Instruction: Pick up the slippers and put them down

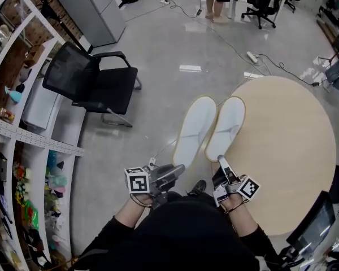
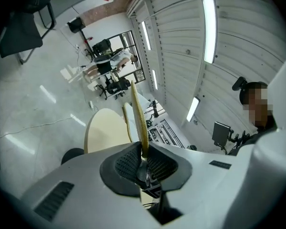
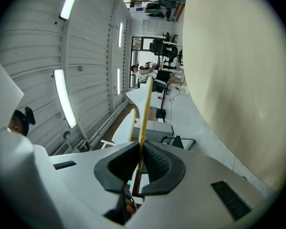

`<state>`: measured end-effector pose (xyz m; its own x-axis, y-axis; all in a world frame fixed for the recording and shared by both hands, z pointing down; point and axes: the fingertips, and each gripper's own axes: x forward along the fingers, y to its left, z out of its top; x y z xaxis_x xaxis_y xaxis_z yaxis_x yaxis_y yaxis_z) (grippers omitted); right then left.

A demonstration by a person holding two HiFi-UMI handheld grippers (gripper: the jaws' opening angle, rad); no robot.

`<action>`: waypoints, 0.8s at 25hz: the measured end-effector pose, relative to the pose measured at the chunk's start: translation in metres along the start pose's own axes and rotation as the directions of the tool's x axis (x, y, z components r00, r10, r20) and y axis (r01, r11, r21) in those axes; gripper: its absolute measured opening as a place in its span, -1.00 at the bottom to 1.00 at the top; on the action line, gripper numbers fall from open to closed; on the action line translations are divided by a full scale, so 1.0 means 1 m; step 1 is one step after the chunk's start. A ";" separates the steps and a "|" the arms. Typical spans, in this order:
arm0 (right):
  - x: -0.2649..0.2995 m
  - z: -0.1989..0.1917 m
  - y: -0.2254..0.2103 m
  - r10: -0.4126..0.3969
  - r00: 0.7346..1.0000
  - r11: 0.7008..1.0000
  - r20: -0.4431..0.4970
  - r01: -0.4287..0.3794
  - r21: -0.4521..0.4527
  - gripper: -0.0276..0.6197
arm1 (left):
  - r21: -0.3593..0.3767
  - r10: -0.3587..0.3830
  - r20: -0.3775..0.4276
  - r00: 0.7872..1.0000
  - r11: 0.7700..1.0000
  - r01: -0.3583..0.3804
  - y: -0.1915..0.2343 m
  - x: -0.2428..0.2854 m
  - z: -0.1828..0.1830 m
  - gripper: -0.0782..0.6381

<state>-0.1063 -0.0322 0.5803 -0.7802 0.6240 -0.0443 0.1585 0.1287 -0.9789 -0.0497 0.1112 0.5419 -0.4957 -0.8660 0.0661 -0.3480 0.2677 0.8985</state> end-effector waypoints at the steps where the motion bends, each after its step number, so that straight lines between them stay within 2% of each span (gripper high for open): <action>1: 0.001 0.007 -0.003 -0.003 1.000 1.000 0.018 0.003 0.005 -0.80 | 0.001 -0.008 -0.015 1.000 1.000 0.008 0.003 0.009 0.005 -0.65; 7: 0.013 0.040 -0.011 -0.037 0.991 0.999 0.129 0.035 0.018 -0.80 | -0.028 -0.058 -0.116 0.992 0.998 0.055 0.026 0.045 0.035 -0.65; 11: 0.024 0.061 -0.022 -0.075 0.966 0.997 0.249 0.076 0.007 -0.80 | -0.044 -0.113 -0.218 0.969 0.993 0.106 0.054 0.068 0.065 -0.65; 14: 0.036 0.073 -0.027 -0.111 0.927 0.993 0.359 0.120 -0.004 -0.80 | -0.063 -0.169 -0.307 0.937 0.986 0.157 0.073 0.084 0.093 -0.65; 20: 0.083 0.084 -0.013 -0.160 0.831 0.979 0.533 0.201 -0.020 -0.80 | -0.076 -0.276 -0.459 0.845 0.959 0.272 0.096 0.097 0.164 -0.65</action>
<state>-0.2241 -0.0466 0.5721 -0.9961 0.0872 0.0133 0.0105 0.2670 -0.9636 -0.2616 0.1218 0.5635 0.0424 -0.9991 0.0068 -0.4079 -0.0111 0.9130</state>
